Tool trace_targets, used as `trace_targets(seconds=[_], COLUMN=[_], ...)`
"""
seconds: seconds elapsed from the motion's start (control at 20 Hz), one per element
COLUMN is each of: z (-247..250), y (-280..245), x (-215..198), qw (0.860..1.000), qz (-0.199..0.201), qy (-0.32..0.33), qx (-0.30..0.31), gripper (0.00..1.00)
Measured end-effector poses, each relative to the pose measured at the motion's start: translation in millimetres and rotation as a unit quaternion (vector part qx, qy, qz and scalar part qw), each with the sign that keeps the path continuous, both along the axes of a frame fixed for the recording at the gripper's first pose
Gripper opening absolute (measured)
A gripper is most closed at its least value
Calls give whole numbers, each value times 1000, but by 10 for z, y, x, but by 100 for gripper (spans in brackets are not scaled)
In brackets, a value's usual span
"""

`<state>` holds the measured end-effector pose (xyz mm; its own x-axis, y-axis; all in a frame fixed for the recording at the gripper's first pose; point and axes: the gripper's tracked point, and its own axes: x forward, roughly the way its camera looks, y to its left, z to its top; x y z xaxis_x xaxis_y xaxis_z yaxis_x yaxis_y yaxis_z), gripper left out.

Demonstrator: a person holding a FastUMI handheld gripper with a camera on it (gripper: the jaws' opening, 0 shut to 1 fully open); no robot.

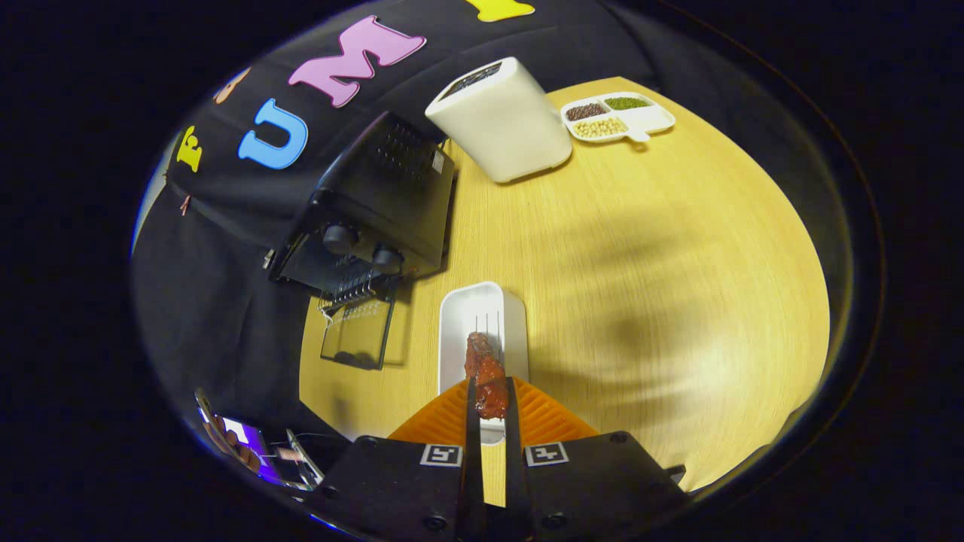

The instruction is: Open the toaster oven, put the food inside, and close the toaster oven door.

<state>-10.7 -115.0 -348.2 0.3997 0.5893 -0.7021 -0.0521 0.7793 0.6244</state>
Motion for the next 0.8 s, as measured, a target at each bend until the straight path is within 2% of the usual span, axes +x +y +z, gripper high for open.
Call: trace_targets(seconds=[0.3,0.45,0.8], z=[302,593,1368], y=[-38,96,1164], x=[24,-1,-154], qw=[999,996,989], qz=[-22,-20,6], qy=[-45,-76,-150], qx=[-19,-28,-3], gripper=[13,13,13])
